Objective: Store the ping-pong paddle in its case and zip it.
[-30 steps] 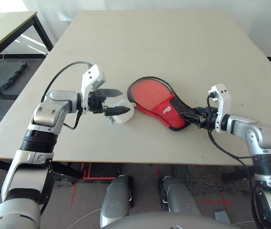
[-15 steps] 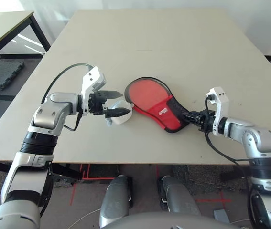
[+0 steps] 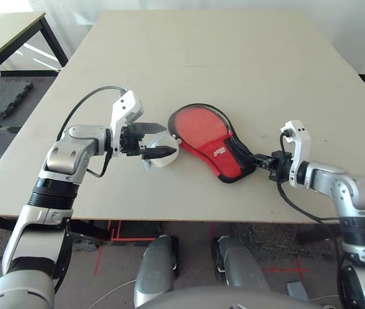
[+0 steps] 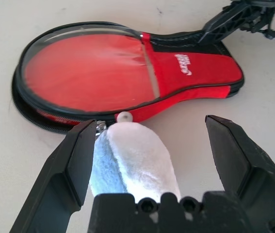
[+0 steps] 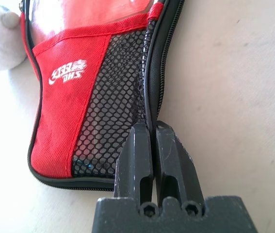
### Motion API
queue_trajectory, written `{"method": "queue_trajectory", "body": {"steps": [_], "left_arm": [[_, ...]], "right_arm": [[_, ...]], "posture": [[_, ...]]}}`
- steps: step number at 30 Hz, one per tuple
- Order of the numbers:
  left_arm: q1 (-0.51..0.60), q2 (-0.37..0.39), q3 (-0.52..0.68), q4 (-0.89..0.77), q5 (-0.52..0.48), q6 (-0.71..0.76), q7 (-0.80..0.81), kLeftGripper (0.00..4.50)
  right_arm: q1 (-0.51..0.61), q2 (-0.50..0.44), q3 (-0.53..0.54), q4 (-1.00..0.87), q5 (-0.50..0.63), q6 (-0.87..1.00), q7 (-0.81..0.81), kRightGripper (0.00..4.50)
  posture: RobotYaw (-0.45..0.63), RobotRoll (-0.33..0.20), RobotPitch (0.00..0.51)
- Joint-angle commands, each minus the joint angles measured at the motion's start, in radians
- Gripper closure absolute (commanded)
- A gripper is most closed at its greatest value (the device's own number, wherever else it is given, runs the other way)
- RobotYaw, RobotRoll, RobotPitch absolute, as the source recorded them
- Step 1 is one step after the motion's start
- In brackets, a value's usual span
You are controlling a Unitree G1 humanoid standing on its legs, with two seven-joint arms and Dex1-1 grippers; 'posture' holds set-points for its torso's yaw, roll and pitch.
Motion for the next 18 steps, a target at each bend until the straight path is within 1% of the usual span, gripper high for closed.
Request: {"method": "queue_trajectory", "body": {"steps": [1,5,11,18], "left_arm": [[0.004,-0.005,-0.01,0.022,0.009,-0.013,0.006,0.0],[0.0,-0.009,-0.014,0.034,0.012,-0.023,0.006,0.0],[-0.01,-0.013,-0.013,0.05,0.013,-0.03,0.003,0.0],[-0.009,-0.013,-0.008,0.064,0.016,-0.038,0.008,0.0]], "right_arm": [[0.052,-0.027,0.014,-0.046,0.037,0.064,0.018,4.48],[0.093,-0.063,-0.009,-0.08,0.064,0.082,0.019,4.48],[0.186,-0.153,-0.06,-0.158,0.135,0.13,0.057,4.48],[0.249,-0.206,-0.119,-0.178,0.182,0.139,0.064,4.48]], "posture": [[0.05,0.0,0.124],[0.03,0.0,0.13],[0.02,0.0,0.13],[0.01,0.0,0.127]]}}
